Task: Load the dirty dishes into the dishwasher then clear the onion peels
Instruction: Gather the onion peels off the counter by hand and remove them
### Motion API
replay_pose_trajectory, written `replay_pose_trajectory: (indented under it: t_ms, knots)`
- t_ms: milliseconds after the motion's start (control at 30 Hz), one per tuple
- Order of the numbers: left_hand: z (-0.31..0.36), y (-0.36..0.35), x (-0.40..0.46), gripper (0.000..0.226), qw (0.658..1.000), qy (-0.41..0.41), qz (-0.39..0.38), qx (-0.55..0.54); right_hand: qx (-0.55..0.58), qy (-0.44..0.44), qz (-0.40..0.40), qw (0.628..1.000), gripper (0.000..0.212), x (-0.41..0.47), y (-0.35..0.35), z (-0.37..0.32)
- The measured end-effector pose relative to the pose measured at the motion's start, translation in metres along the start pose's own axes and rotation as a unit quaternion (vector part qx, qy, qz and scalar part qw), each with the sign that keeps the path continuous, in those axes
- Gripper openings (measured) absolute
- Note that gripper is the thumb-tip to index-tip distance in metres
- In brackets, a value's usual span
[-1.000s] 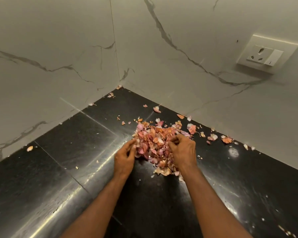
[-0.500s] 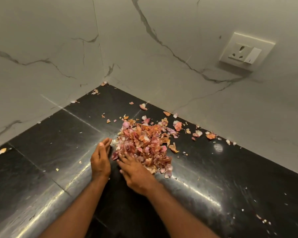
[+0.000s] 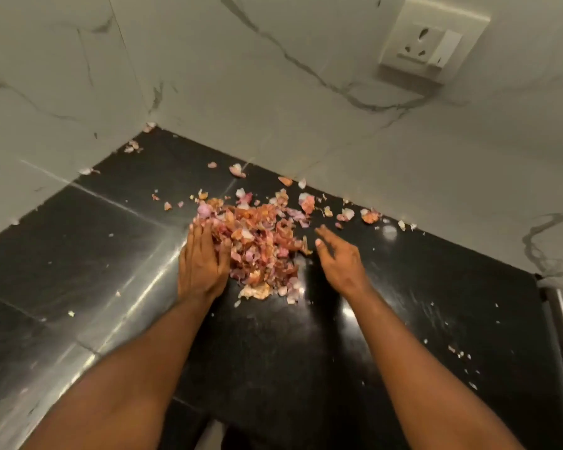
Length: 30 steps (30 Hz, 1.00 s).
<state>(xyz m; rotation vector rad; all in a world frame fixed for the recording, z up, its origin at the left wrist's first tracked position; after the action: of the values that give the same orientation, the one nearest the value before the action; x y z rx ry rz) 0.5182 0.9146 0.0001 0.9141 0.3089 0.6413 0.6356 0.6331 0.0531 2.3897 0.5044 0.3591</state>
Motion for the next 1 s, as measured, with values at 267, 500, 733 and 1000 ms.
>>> replay_pose_trajectory:
  t_ms: [267,500,733,1000]
  knots:
    - [0.008,-0.002,-0.005,0.071,1.0,-0.006,0.015,0.022,-0.061,-0.044,0.047,0.996,0.056,-0.002,0.024,0.055]
    - [0.002,-0.01,0.003,0.076,1.0,0.005,-0.001,0.024,-0.159,-0.286,0.03,0.945,0.108,0.04,0.065,0.137]
    - [-0.001,-0.009,0.003,0.074,1.0,0.026,0.004,0.014,-0.138,-0.226,0.028,0.964,0.094,0.092,0.038,0.116]
    - [-0.002,-0.008,0.004,0.077,1.0,0.03,0.002,0.002,-0.029,0.05,0.057,0.997,0.042,0.057,0.002,0.053]
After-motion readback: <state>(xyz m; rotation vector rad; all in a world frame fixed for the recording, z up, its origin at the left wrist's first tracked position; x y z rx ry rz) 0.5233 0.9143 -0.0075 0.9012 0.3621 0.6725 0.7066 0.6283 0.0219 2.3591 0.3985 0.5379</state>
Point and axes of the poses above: each hand's wrist, its own x-axis towards the middle knuckle, its own y-axis out of the back of the hand, z = x × y, the point moved 6 cm from there along x, towards the middle knuckle, and after that the axes turned 10 degrees about y, right-handed, at the moved point
